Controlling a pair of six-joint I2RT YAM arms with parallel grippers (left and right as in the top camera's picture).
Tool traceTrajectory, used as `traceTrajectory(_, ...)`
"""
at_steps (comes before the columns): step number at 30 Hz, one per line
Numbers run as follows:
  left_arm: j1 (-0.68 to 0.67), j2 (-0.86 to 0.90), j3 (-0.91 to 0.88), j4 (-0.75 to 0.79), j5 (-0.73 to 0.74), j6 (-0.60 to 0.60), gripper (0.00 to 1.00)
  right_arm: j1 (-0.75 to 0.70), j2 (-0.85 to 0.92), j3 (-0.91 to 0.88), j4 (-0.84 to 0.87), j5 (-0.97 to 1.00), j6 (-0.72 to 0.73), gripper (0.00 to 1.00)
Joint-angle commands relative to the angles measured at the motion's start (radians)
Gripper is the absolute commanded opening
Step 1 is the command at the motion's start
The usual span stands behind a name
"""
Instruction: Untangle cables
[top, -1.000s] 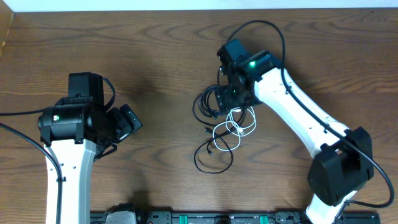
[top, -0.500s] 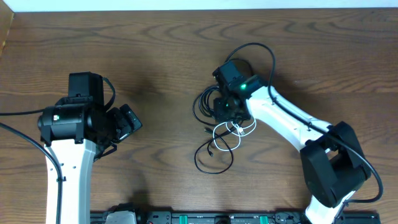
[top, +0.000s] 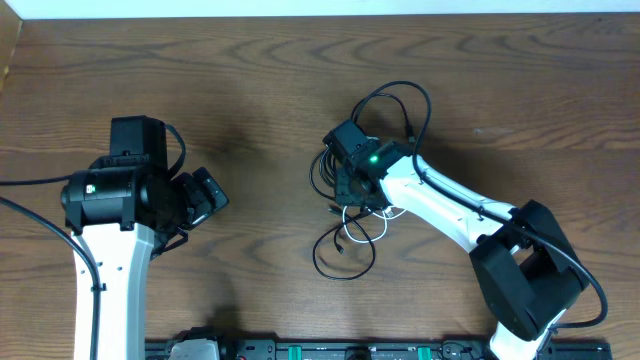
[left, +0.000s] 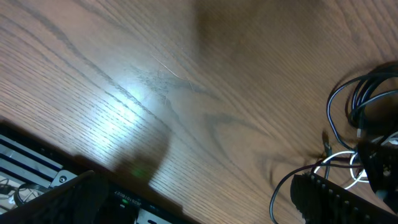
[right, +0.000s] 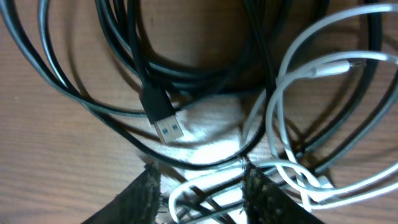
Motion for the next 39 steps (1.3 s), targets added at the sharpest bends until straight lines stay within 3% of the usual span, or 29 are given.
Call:
traceTrajectory(1, 0.004, 0.000, -0.002, -0.003, -0.002, -0.008, 0.99, 0.039, 0.005, -0.036, 0.056, 0.034, 0.054, 0.48)
traceTrajectory(18, 0.004, 0.000, -0.002, -0.003, -0.002, -0.008, 0.99, 0.092, 0.007, -0.045, 0.053, 0.072, 0.107, 0.45)
traceTrajectory(22, 0.004, 0.000, -0.002, -0.003, -0.002, -0.008, 0.99, 0.096, 0.007, -0.046, 0.026, 0.081, 0.130, 0.38)
traceTrajectory(39, 0.004, 0.000, -0.002, -0.003, -0.002, -0.008, 0.99, 0.143, 0.007, -0.058, 0.021, 0.198, 0.185, 0.41)
